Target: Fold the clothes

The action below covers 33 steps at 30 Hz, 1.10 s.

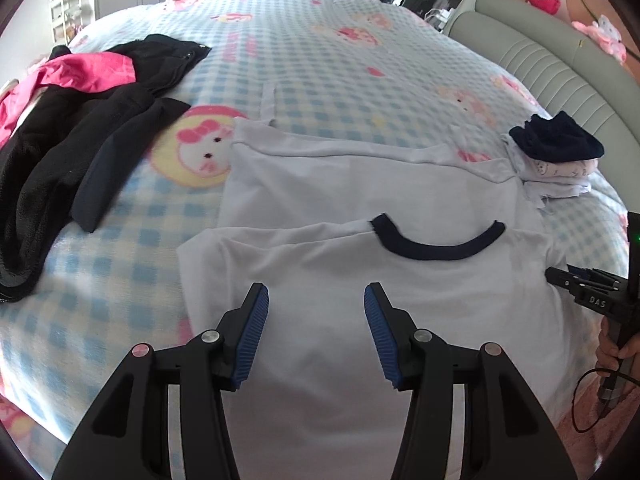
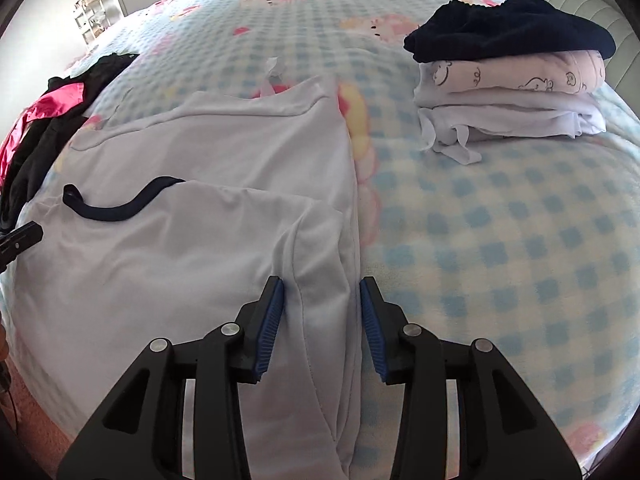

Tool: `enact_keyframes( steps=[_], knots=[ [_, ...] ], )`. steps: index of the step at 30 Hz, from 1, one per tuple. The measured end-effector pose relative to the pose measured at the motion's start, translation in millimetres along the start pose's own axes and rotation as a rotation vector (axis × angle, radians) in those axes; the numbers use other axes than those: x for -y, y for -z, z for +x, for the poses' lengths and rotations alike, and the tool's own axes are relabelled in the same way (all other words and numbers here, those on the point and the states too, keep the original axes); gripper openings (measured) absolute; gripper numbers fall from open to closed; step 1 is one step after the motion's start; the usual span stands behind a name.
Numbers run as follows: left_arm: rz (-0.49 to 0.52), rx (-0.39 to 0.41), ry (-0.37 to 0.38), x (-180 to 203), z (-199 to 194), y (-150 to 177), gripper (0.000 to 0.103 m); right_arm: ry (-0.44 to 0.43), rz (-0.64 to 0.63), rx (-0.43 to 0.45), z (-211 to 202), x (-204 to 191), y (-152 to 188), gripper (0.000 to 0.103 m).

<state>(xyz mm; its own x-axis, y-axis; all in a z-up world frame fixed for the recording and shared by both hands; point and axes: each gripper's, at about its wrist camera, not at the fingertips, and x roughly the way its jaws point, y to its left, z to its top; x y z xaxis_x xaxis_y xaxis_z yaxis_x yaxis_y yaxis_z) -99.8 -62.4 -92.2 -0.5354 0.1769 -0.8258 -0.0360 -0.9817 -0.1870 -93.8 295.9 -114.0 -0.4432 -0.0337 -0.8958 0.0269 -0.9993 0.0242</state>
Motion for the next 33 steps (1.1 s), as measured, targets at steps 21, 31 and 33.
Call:
enact_keyframes(
  steps=[21,31,33],
  knots=[
    [-0.088,-0.032,-0.009,-42.2,-4.1,-6.6,0.052,-0.056,0.1,0.066,-6.4,29.2,4.9,0.049],
    [-0.122,0.007,-0.035,-71.2,16.7,-66.7,0.055,-0.138,0.092,0.079,-18.8,44.8,-65.8,0.052],
    [-0.093,-0.021,-0.054,-69.9,33.3,-68.9,0.053,-0.125,0.061,0.058,-7.4,35.7,-74.9,0.052]
  ],
)
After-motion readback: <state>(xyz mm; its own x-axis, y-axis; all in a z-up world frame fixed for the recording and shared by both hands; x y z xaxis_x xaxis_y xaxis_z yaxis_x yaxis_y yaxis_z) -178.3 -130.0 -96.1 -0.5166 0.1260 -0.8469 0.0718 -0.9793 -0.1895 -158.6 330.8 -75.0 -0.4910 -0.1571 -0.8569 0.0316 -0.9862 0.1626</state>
